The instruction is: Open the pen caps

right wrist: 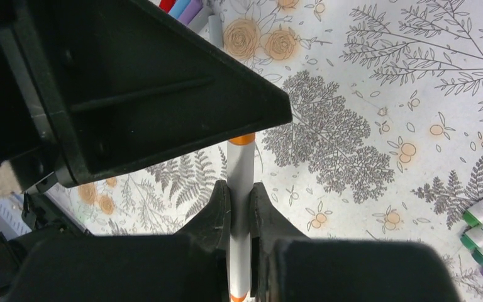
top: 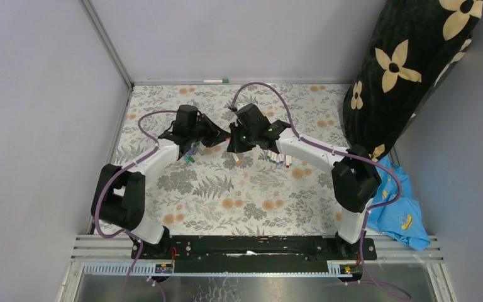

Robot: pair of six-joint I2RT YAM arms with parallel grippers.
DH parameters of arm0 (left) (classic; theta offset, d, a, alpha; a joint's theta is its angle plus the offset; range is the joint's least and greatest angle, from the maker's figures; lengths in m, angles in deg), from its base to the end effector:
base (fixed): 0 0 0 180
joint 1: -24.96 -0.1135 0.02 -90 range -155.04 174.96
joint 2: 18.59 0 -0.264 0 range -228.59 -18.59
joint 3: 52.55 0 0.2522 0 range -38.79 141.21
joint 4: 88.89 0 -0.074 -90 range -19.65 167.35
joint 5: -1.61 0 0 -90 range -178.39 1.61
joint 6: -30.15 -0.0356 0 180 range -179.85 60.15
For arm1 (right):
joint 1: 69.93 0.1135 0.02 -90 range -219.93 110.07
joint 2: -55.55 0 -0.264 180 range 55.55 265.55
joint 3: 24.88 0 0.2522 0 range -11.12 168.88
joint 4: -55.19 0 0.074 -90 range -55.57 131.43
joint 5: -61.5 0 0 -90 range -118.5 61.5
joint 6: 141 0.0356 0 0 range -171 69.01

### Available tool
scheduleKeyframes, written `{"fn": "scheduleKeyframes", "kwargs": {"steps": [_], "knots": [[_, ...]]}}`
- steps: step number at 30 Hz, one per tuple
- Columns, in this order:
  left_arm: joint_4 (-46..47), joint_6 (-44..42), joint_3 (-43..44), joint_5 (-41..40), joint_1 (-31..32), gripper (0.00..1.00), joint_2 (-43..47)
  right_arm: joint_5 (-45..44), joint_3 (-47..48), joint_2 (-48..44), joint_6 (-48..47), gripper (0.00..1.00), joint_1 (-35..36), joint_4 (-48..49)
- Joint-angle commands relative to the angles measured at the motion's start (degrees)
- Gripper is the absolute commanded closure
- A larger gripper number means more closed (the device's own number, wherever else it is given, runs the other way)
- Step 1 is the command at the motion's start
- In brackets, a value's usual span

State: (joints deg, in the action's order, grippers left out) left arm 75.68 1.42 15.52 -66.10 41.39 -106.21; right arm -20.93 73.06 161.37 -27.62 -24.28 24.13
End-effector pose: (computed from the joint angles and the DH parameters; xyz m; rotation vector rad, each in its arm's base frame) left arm 0.3168 -0.1075 0.2316 -0.6805 2.2884 -1.1402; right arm 0.2950 0.3085 0.2642 -0.5302 2.3069 0.7692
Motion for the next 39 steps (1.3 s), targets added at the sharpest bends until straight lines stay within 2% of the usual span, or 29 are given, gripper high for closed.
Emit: {"fn": "scheduleKeyframes", "kwargs": {"steps": [1,8,19,30,39], "knots": [[5.2,3.6,3.2,-8.5,-2.7,1.0,-4.8,1.5,-4.4,-1.3,2.5,1.0,0.7,3.0],[8.5,9.2,5.6,-11.8,-5.0,1.0,-11.9,0.8,-16.5,-5.8,5.9,1.0,0.6,11.4],[10.0,12.5,5.8,-15.6,-6.1,1.0,-13.2,1.3,-26.2,-8.0,8.5,1.0,0.8,19.1],[4.9,-4.3,12.9,-18.0,-6.1,1.0,-12.9,2.2,-29.3,-10.4,9.3,1.0,1.4,19.8],[9.1,-11.0,11.0,-21.4,-6.3,1.0,-8.9,3.7,-33.9,-11.5,12.8,1.0,2.2,25.1]]}}
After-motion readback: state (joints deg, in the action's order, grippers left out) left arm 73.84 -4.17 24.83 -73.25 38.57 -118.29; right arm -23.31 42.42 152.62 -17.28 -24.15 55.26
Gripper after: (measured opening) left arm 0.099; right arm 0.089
